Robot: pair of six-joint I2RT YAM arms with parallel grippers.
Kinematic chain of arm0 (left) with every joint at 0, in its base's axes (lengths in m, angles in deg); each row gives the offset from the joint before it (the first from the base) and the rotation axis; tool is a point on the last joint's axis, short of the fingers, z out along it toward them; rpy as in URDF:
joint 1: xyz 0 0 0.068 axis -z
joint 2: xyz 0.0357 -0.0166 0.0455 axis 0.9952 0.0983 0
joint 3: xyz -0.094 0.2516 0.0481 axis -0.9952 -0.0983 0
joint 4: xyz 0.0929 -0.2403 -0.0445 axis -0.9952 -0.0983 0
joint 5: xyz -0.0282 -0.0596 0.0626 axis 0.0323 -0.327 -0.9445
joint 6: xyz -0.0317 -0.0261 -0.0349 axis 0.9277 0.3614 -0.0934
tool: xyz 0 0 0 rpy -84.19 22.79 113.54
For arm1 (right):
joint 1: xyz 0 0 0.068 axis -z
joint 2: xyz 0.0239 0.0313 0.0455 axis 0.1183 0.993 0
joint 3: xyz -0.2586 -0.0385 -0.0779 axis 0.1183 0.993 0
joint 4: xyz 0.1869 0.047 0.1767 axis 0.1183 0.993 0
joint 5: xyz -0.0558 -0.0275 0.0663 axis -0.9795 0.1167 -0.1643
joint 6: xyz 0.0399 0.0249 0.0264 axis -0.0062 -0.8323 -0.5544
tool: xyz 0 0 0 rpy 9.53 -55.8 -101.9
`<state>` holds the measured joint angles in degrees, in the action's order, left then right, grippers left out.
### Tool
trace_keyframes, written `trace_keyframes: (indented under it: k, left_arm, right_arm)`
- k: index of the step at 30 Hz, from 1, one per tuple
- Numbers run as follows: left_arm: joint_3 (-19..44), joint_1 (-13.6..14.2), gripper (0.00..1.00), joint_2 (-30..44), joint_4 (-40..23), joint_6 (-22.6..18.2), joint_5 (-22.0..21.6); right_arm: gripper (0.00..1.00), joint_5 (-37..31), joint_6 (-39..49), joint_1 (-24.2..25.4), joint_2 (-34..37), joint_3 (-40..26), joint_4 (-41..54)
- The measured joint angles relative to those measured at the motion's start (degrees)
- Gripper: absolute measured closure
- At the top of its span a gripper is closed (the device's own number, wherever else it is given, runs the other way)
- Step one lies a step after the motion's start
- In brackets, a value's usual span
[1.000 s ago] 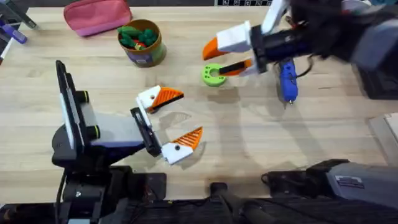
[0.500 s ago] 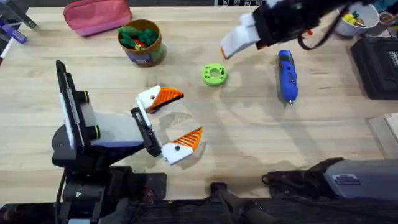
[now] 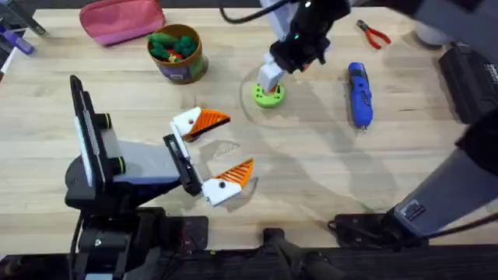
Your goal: Pick up the gripper from the table and insert it into the empty holder that is missing its gripper. Then pick up a screw, insert it into the mounting hole, and use the screwdriver to tighten it. Finally, clean up the table by picking up the vegetable and placing it into the bucket.
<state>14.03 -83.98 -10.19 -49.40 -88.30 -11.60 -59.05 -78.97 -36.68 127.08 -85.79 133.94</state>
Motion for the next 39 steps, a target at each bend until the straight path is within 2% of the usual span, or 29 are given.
trace_keyframes:
  k: [9, 24, 25, 39]
  left_arm:
    - [0.0, 0.01, 0.015, -0.01, 0.0, 0.0, 0.0]
    - [0.0, 0.0, 0.015, -0.01, 0.0, 0.0, 0.0]
    - [0.0, 0.0, 0.016, -0.02, 0.0, 0.0, 0.0]
    - [0.0, 0.0, 0.015, -0.02, 0.0, 0.0, 0.0]
  right_arm:
    - [0.331, -0.2, 0.23, -0.42, 5.9, 0.0, -1.11]
    - [0.443, 1.2, 0.22, -0.42, 9.56, -0.07, -4.17]
    - [0.476, 1.2, 0.22, -0.4, 10.35, -0.07, -4.78]
    - [0.554, 2.56, 0.17, 1.18, 10.33, 0.45, -6.3]
